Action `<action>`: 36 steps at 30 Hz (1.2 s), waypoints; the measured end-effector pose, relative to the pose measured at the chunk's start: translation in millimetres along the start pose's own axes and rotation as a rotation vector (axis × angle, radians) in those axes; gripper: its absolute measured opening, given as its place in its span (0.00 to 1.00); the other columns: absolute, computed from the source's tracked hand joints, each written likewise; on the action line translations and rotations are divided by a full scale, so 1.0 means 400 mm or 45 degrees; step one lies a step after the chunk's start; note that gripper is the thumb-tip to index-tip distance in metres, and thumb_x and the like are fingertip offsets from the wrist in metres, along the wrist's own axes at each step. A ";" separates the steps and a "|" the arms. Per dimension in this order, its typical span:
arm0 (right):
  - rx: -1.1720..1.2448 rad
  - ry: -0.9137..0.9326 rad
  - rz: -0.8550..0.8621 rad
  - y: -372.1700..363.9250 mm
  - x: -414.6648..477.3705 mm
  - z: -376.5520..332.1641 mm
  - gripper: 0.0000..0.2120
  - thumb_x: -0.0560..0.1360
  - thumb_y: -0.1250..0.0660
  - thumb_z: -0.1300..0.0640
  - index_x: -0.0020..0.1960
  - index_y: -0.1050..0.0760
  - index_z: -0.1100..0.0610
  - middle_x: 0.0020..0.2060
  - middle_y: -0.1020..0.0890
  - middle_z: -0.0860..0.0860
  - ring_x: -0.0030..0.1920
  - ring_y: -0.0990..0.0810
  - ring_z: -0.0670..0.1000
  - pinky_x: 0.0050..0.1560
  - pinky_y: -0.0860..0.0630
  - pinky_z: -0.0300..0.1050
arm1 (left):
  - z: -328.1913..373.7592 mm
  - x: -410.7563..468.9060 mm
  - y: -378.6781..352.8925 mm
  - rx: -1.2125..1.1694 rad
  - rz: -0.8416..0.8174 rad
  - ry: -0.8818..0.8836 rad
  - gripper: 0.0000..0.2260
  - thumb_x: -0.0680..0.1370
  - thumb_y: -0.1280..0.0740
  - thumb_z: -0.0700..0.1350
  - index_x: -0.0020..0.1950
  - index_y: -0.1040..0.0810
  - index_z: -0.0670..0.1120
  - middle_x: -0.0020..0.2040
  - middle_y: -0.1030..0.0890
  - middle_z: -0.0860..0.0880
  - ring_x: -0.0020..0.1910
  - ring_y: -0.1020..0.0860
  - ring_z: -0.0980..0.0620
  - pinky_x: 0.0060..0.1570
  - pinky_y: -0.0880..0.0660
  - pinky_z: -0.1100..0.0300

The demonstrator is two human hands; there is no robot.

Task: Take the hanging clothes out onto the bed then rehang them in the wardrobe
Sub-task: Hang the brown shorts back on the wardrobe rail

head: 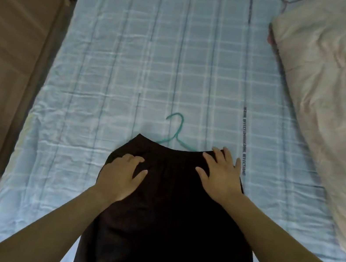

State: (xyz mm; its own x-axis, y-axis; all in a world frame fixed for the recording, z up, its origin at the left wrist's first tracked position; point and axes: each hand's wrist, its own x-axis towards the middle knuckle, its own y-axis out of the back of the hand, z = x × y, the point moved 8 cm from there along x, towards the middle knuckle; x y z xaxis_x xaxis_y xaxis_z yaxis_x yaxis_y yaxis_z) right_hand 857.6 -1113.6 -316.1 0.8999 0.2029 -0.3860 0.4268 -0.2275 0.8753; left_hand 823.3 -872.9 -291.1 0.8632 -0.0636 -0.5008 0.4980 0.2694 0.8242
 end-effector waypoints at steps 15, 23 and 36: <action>0.329 -0.168 -0.243 -0.194 0.217 0.178 0.28 0.75 0.38 0.41 0.72 0.37 0.49 0.64 0.35 0.54 0.62 0.33 0.54 0.60 0.29 0.50 | -0.081 0.341 -0.152 0.168 -0.080 -0.018 0.23 0.77 0.35 0.49 0.71 0.33 0.50 0.71 0.33 0.46 0.71 0.38 0.44 0.64 0.33 0.44; 0.298 -0.143 -0.182 -0.190 0.236 0.171 0.18 0.75 0.37 0.44 0.62 0.29 0.49 0.59 0.34 0.51 0.56 0.32 0.53 0.53 0.28 0.51 | -0.071 0.390 -0.183 0.302 -0.073 0.026 0.20 0.77 0.35 0.49 0.69 0.31 0.49 0.70 0.35 0.44 0.71 0.42 0.41 0.69 0.47 0.40; 0.419 0.058 -0.077 -0.062 0.111 0.082 0.15 0.76 0.35 0.48 0.59 0.23 0.53 0.54 0.25 0.49 0.51 0.26 0.50 0.52 0.29 0.41 | -0.030 0.236 -0.024 -0.158 0.069 -0.229 0.02 0.78 0.35 0.44 0.48 0.26 0.46 0.35 0.27 0.53 0.39 0.28 0.52 0.38 0.31 0.56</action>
State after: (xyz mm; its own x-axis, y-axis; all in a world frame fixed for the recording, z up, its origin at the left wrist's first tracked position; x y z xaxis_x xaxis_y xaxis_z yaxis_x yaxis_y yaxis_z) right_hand 889.9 -1130.3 -364.6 0.8702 0.2664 -0.4144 0.4922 -0.5074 0.7074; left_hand 898.8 -869.9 -349.4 0.8949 -0.2130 -0.3922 0.4460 0.3927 0.8043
